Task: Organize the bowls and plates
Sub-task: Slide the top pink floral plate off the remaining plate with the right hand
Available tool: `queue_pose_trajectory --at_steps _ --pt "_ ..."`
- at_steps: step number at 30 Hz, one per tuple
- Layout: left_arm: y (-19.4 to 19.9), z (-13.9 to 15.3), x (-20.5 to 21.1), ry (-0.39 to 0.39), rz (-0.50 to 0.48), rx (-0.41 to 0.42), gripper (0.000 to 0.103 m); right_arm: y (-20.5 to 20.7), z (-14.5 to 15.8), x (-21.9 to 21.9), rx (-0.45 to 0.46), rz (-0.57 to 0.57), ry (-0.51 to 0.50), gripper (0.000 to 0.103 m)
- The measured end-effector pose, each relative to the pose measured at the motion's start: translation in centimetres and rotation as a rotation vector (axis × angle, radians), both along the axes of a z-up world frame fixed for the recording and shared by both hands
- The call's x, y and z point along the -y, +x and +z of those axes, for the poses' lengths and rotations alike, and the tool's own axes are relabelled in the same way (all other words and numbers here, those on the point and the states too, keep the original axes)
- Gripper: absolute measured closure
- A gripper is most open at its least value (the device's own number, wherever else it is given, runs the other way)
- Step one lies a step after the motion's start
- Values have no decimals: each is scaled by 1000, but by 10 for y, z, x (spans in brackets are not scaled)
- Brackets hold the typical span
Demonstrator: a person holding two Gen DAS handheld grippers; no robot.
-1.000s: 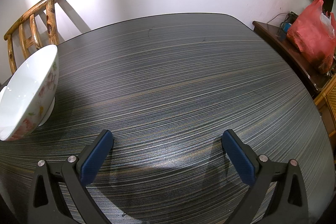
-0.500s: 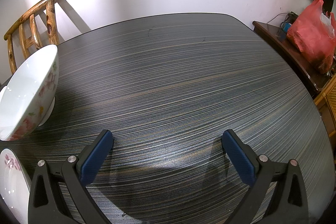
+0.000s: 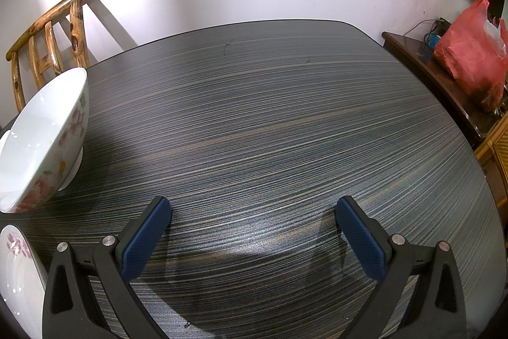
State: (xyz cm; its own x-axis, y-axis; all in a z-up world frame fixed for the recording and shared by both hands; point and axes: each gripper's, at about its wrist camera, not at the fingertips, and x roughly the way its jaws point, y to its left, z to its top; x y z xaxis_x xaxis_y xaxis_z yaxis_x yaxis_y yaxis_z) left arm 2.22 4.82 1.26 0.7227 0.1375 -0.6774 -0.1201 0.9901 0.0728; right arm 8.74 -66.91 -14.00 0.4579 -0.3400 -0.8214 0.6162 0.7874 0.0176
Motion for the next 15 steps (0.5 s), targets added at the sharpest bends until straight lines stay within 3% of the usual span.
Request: queue_pose_trajectory --at_steps 6,15 --pt "-4 3 2 -5 -4 9 0 0 0 0 0 0 0 0" --pt "-8 4 21 52 -41 26 0 0 -1 0 1 0 0 0"
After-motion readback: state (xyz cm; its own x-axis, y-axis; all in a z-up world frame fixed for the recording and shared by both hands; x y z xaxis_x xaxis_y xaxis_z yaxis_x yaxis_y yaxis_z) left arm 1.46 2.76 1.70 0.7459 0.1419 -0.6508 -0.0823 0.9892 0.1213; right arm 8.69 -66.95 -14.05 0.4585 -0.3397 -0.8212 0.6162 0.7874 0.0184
